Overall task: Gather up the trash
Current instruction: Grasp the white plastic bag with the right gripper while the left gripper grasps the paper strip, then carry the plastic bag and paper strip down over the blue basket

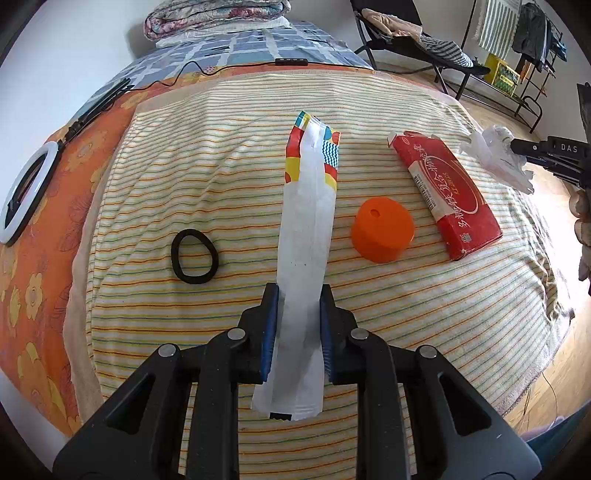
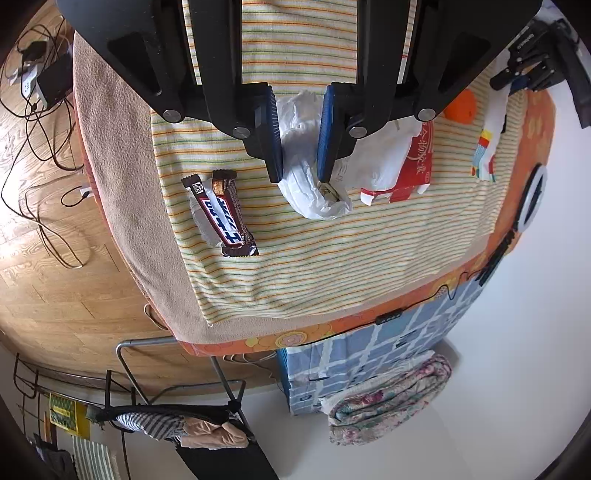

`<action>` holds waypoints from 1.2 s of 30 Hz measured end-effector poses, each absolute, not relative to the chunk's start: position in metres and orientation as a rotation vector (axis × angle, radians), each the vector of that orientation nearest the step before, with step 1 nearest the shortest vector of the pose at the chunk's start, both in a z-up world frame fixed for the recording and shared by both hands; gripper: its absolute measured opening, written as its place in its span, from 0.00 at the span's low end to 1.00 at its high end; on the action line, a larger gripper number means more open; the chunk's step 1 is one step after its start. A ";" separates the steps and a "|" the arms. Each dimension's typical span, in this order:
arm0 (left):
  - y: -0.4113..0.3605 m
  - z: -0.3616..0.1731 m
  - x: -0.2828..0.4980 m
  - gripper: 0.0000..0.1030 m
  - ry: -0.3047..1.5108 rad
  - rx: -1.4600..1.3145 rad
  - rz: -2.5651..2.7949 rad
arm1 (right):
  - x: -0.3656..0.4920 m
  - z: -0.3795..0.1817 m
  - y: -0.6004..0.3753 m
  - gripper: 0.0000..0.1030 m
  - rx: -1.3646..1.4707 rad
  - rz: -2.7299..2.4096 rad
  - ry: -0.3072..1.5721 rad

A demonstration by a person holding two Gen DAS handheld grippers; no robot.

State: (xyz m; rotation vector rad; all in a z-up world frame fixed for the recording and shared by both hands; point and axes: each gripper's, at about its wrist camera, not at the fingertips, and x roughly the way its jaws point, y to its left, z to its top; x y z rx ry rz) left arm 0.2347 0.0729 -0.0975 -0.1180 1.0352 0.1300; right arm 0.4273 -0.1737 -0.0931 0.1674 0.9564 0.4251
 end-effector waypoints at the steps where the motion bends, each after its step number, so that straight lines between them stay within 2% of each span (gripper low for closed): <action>1: 0.073 -0.095 0.233 0.19 1.030 -0.119 0.130 | 0.424 -0.090 -0.173 0.16 0.160 0.429 0.945; 19: 0.053 -0.055 0.175 0.19 0.966 -0.144 0.073 | 0.341 -0.035 -0.165 0.15 0.124 0.561 0.842; 36: 0.025 -0.057 0.067 0.19 1.009 -0.223 0.004 | 0.225 -0.036 -0.168 0.15 0.090 0.677 0.845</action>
